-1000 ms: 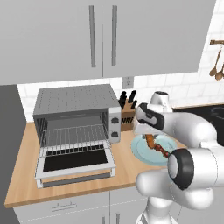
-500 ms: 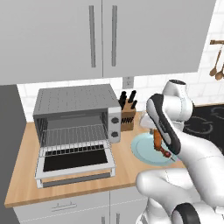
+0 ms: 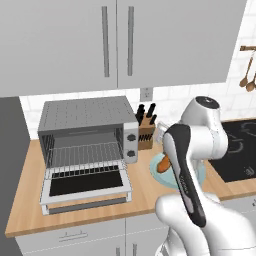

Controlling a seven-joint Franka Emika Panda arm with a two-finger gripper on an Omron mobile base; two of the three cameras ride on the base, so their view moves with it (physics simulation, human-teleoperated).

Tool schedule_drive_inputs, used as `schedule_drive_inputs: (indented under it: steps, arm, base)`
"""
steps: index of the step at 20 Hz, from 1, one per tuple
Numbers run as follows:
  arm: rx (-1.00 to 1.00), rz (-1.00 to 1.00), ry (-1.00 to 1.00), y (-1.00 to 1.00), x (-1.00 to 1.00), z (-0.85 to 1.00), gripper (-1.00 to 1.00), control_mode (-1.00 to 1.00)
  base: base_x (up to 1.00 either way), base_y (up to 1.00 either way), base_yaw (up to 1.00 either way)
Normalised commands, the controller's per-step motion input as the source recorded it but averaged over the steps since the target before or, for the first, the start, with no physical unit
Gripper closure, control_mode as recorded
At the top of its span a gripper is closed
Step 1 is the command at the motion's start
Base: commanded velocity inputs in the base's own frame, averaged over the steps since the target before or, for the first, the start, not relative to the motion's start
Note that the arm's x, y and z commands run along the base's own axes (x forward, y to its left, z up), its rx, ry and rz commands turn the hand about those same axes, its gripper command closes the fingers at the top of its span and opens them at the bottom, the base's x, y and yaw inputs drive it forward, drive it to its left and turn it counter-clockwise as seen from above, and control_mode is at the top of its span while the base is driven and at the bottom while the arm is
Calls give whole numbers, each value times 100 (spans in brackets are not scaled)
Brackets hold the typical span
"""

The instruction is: Pick up the kebab skewer and baguette bread, and place them inside the toaster oven. Close the toaster oven door and start by setting the timer.

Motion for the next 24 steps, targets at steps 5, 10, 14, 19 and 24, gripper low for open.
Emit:
schedule_drive_inputs:
  steps: [5,10,14,19,24]
  arm:
    - [9,-53,-11,88,-5,41,100,-100]
    - [9,-41,-9,100,0,31,100,-100]
    - [19,-22,-11,68,0,9,100,-100]
    - [11,-8,-4,77,25,11,100,-100]
    - [7,0,0,68,55,-1,100,-100]
  base:
    - [0,0,0]
    - [0,0,0]
    - [0,0,0]
    - [0,0,0]
    - [0,0,0]
